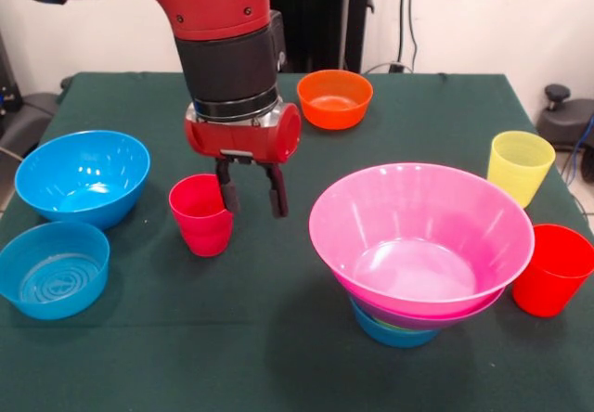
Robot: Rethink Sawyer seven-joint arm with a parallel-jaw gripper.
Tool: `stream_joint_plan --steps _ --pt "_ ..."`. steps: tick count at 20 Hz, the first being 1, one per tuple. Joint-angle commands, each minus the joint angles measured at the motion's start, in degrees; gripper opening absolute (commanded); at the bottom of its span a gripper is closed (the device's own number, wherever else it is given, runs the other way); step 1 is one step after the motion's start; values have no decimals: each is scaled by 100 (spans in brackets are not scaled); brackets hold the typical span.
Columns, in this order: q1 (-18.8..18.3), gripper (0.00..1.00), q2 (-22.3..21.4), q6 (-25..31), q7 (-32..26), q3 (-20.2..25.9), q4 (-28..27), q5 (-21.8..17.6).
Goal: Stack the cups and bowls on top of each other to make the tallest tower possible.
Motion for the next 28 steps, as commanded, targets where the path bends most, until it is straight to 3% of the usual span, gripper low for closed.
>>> stream_joint_plan --steps 1,6,15,22,28 --pt "7 100 219 310 -1564 257 -321 -426" --pt "-23 100 210 345 -1585 251 -308 -467" --pt "-168 100 -258 943 -1959 278 -257 -444" --pt "-129 100 -337 924 -1793 251 -168 -507" --pt "-122 100 -375 639 -1540 104 248 -650"
